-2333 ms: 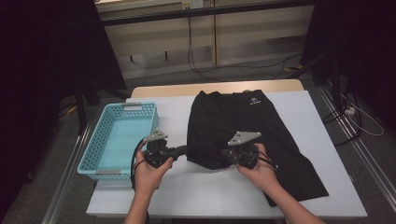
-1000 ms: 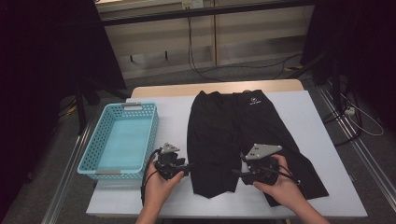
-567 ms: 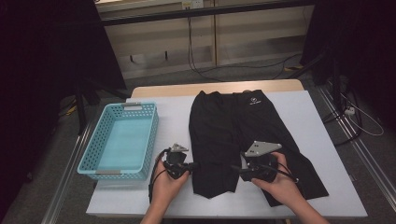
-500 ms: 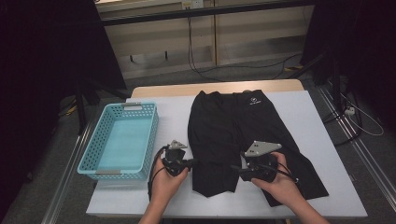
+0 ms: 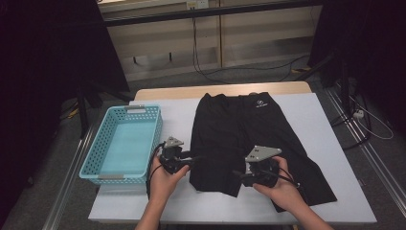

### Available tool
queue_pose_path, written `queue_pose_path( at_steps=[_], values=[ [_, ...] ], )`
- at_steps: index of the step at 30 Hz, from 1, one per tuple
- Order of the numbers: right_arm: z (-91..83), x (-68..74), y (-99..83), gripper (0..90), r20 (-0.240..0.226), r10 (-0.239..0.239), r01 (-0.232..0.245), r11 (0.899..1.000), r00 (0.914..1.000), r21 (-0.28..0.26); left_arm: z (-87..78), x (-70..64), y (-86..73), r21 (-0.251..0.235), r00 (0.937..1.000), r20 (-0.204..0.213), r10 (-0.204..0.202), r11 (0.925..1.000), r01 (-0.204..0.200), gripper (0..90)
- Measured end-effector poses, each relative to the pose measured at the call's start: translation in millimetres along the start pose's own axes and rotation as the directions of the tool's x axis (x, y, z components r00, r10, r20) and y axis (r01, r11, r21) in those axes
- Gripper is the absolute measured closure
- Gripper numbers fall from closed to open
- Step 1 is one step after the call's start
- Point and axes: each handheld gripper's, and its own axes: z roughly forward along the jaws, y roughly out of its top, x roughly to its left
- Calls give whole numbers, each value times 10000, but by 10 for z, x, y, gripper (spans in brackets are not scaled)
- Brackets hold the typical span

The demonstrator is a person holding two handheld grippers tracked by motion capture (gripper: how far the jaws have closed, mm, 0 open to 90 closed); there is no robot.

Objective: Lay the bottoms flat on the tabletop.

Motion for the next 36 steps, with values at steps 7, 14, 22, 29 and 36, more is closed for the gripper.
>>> queue_pose_path(
  at_steps=[7,14,22,29,36],
  values=[
    [49,46,28,372,-199,-161,161,9999,9997,26,-72,-20,-217,646,9991,40,-429,9970,425,473],
    [31,13,-20,335,-240,-197,199,9998,9995,77,-21,-121,-253,1430,9976,497,-490,9889,414,789],
    [74,3,33,402,-37,-105,105,9999,9999,-93,13,-220,-70,755,9976,681,-82,9971,30,900],
    [169,180,80,458,-754,-681,676,9977,9948,-93,131,-209,29,341,9968,764,-218,9992,193,900],
    [289,259,32,754,-839,-1068,1146,9889,9907,947,208,-139,-41,536,9974,713,-122,9985,84,804]
  ],
)
